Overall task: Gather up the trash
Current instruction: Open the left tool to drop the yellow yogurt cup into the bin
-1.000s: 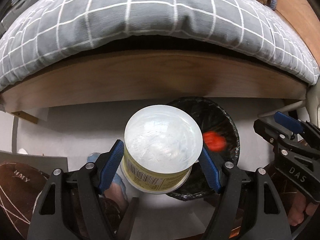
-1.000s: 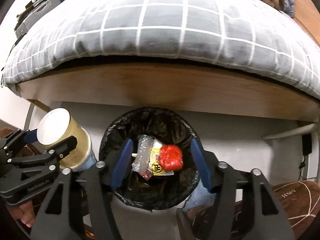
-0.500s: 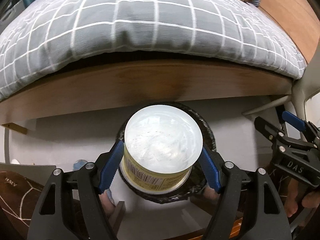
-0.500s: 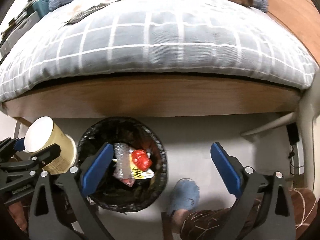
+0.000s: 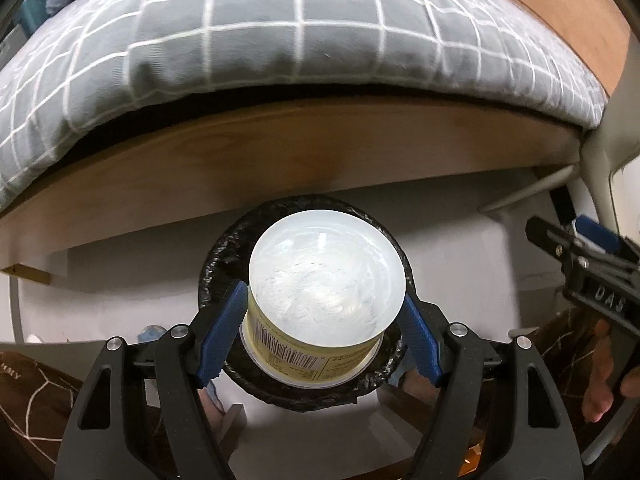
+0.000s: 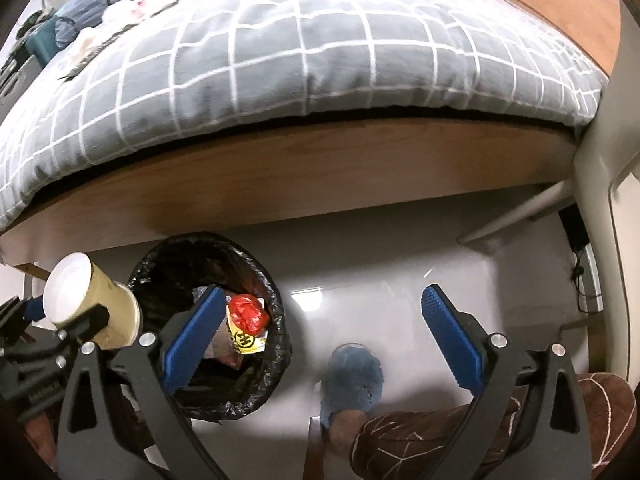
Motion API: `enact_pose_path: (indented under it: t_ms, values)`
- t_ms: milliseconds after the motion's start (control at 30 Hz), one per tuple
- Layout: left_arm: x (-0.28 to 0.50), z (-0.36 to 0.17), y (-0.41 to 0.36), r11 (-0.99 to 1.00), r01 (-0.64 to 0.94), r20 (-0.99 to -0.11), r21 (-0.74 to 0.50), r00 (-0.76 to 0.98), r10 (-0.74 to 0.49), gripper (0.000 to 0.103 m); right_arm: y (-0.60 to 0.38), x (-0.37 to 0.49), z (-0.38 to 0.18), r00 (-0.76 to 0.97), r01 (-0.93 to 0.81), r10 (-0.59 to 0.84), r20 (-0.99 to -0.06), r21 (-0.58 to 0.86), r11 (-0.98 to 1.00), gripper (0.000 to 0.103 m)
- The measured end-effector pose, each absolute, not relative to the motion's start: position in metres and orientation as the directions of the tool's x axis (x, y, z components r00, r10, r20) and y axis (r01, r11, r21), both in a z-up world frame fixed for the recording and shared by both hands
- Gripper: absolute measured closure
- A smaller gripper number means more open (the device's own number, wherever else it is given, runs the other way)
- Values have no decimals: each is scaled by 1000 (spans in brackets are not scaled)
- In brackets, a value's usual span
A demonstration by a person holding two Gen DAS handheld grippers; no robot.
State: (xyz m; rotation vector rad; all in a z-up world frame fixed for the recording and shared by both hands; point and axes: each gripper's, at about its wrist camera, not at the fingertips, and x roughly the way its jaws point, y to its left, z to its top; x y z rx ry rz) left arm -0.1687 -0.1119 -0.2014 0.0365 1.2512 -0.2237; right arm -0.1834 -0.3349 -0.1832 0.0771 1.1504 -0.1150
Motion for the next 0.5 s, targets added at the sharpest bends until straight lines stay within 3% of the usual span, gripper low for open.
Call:
enact_pose_path:
  t_ms: [300,367,500]
  values:
    - [-167,-213,-116,977,192,-940,-94,306,-150,30,-327,-181,-193,406,109,-37,-913,8,994,9]
    - [-167,-217,-116,979,191,-938,-76,320,-135,13,-321,-181,-194,411,91,-38,-911,-1,996,9]
    - [-166,-219,-113,982,172,-937,-81,321,-134,7,-314,-181,-197,409,75,-51,-911,-22,997,9]
